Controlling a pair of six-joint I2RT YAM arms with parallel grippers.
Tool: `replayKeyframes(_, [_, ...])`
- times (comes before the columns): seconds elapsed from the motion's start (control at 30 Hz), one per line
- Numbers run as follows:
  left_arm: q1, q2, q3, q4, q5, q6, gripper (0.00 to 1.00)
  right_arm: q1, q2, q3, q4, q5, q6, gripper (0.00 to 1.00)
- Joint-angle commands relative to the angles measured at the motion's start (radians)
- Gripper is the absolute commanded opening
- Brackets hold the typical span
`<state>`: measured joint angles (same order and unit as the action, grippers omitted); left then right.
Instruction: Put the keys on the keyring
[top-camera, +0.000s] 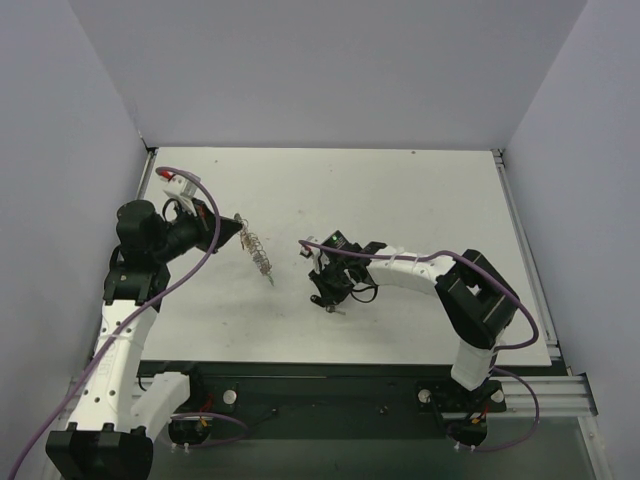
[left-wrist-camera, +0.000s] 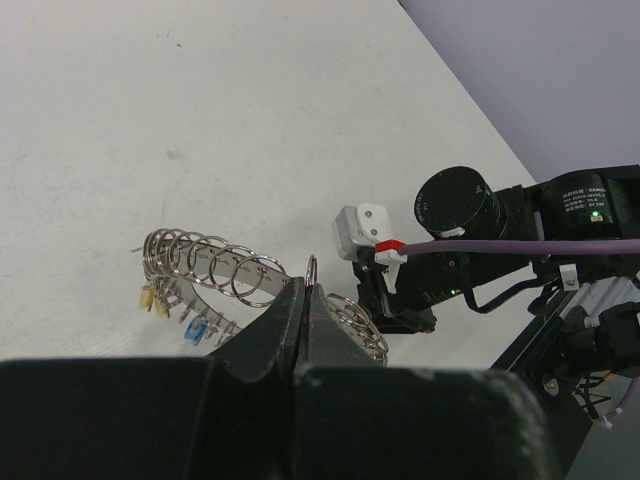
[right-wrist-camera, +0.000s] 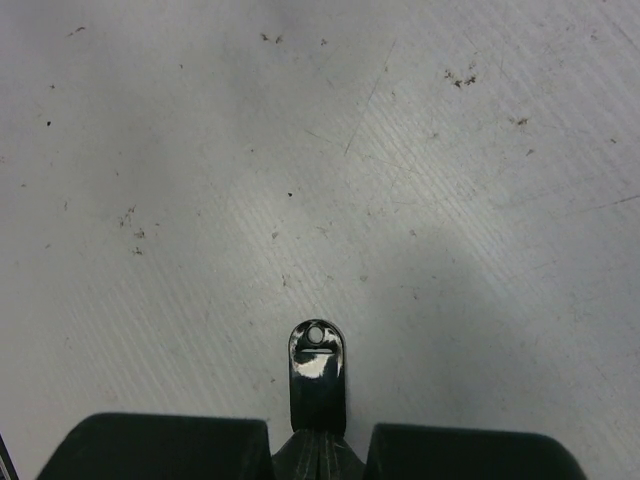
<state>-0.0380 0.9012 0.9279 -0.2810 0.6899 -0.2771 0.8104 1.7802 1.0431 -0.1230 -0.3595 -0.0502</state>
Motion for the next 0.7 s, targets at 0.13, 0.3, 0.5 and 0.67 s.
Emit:
replayKeyframes(0.13, [0.004,-0.031,0.015,0.043,0.023,0.019,0.00,-0.025,-0.094,-0.014,0.011,0.005,0.042,0.00])
replayKeyframes(0.3, [0.003,-0.041,0.017,0.040,0.040,0.033,0.00,-0.043,-0.203,-0.038,0.046,0.014,0.087,0.00])
replayKeyframes(0.5, [0.001,-0.053,0.012,0.054,0.100,0.039,0.00,-0.066,-0.370,-0.098,0.114,-0.053,0.113,0.00])
replayKeyframes(0.67, [-0.003,-0.062,0.000,0.071,0.115,0.026,0.00,-0.105,-0.386,-0.155,0.202,-0.096,0.196,0.00])
